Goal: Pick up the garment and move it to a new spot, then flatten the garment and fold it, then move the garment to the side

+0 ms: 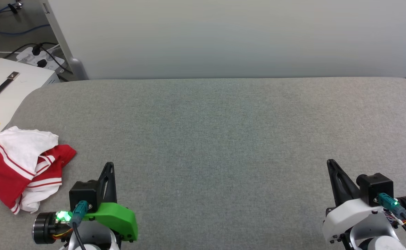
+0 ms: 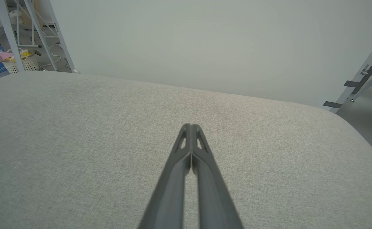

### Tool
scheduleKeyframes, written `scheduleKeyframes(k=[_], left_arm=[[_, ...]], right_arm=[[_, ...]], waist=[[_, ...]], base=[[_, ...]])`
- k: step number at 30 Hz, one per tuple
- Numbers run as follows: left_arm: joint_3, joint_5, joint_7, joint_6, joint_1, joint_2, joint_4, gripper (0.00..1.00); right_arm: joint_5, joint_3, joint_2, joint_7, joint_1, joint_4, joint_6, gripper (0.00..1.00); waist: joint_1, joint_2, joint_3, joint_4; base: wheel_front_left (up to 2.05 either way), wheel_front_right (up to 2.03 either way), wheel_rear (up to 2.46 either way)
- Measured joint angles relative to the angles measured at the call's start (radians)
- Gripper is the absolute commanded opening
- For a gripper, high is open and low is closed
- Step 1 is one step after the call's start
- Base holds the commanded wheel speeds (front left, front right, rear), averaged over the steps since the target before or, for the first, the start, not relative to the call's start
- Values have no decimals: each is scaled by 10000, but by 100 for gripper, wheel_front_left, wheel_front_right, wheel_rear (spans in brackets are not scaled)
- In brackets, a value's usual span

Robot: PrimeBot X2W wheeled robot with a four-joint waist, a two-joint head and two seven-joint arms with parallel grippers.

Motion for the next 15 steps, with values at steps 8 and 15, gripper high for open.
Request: scheduleKeyframes(k=[8,15], left_arm=[[-2,0,0,0,0,0,0,0],[-4,0,0,0,0,0,0,0]], right_arm=[[0,0,0,0,0,0,0,0],[0,-2,0,0,0,0,0,0]], waist=[[0,0,0,0],[0,0,0,0]], base=[[0,0,0],[0,0,0]])
